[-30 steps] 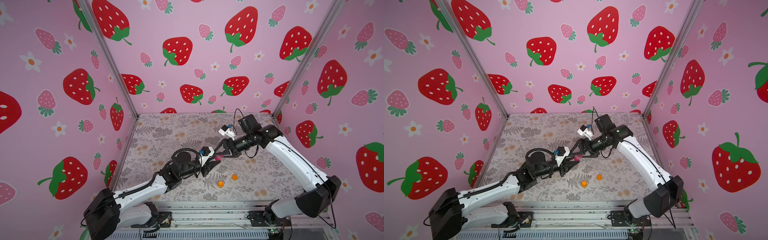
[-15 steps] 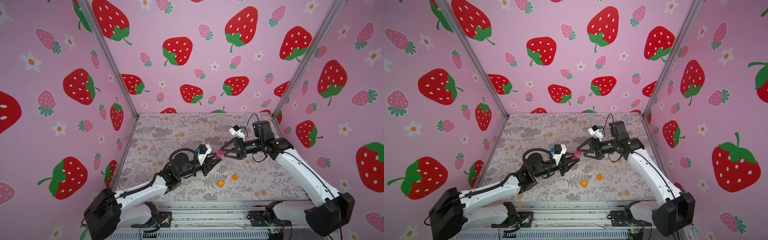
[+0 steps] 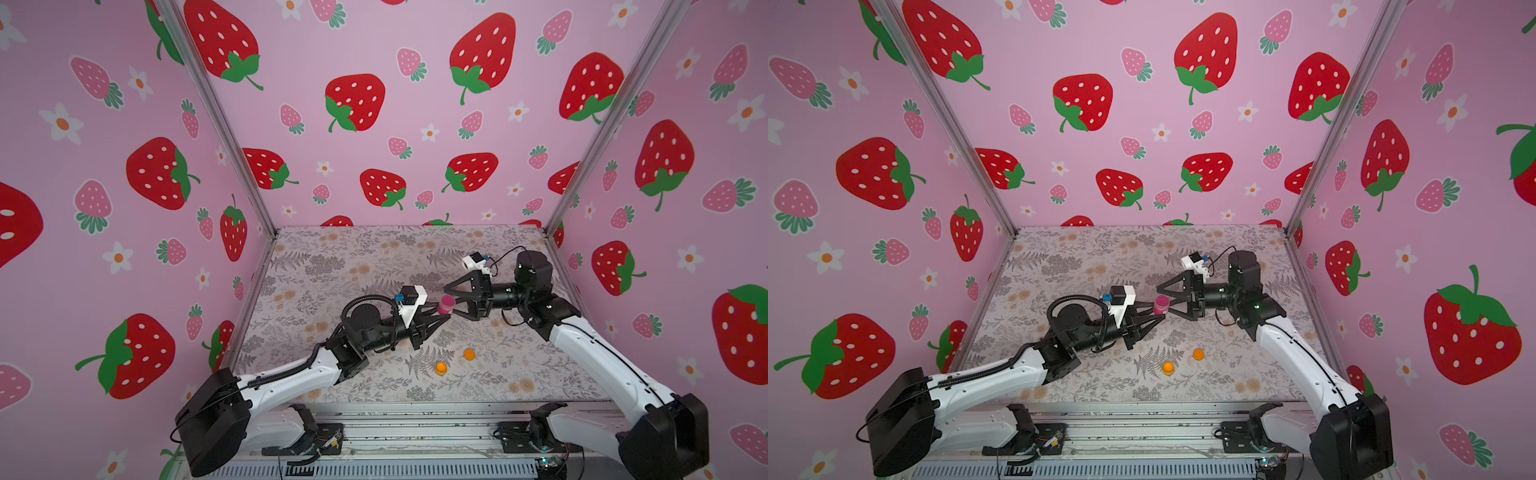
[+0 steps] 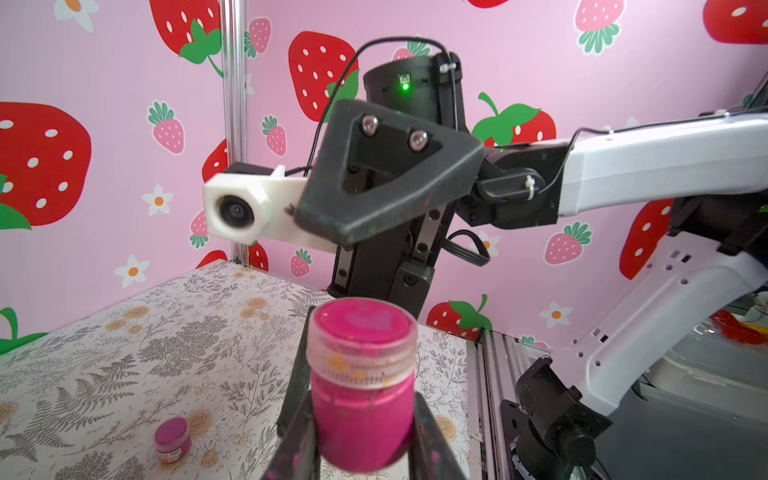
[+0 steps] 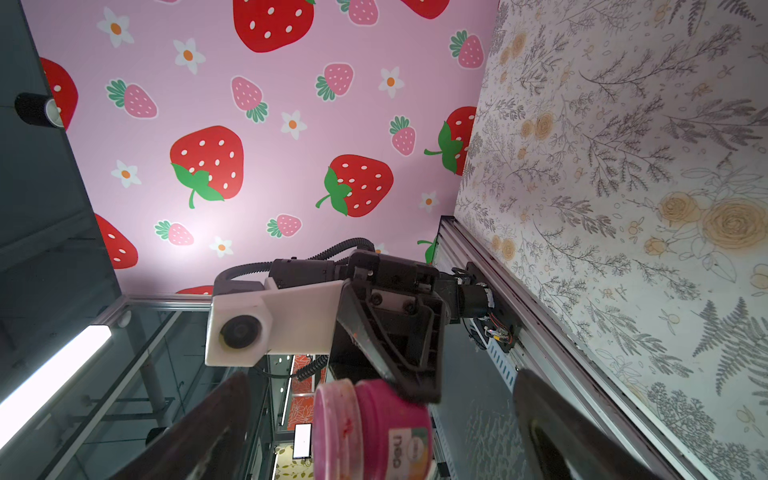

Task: Close the paint jar lid
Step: Screw the lid onto the paint jar.

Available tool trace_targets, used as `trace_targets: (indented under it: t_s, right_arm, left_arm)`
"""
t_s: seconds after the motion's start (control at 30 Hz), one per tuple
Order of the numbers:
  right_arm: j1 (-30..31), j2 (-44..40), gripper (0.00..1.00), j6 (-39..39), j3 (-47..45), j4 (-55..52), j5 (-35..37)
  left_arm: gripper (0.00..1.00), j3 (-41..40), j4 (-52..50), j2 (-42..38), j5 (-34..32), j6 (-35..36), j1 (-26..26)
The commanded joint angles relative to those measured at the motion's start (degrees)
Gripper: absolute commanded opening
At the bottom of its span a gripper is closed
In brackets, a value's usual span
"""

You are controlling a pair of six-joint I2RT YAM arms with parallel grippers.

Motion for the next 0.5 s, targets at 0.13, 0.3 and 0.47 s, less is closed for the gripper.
trace_targets:
  t_s: [0.13, 0.3, 0.47]
  right_arm:
    - [0.6, -2.8, 0.90, 8.2, -2.3, 7.9, 1.0]
    - [1.6, -2.1, 0.83, 9.7, -2.0, 8.7, 1.5]
    - [2.5, -2.0, 0.78, 9.7, -2.3, 8.2, 2.2]
  left_arm:
    - [0.24, 2.6, 4.2, 0.3, 2.0, 1.7, -0.5]
    - [0.24, 2.0, 4.1, 0.4, 1.6, 2.3, -0.6]
    - [0.24, 1.8, 4.1, 0.7, 1.4, 2.6, -0.7]
